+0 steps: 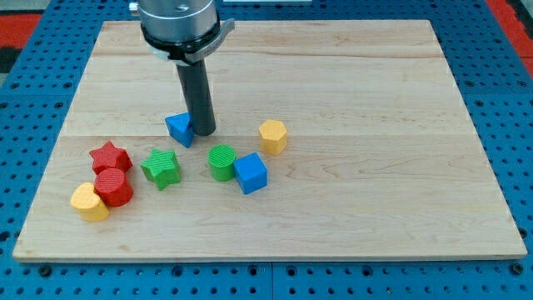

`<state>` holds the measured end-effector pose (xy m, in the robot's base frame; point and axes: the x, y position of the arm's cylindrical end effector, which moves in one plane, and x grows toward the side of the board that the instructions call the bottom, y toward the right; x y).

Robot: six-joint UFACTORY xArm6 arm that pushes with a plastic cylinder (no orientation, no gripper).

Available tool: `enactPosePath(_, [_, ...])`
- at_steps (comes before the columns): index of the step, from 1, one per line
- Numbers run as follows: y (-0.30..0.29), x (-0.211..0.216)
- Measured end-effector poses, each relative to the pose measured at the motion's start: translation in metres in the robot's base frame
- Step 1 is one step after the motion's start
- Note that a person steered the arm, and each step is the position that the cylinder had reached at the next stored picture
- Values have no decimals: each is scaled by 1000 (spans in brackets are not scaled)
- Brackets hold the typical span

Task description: Slide blue triangle into group of blocks

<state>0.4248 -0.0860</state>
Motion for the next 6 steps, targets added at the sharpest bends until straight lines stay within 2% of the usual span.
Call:
enactPosePath(2, [-4,-14])
enactPosePath(4, [-33,17])
enactPosePath(6, [-57,1])
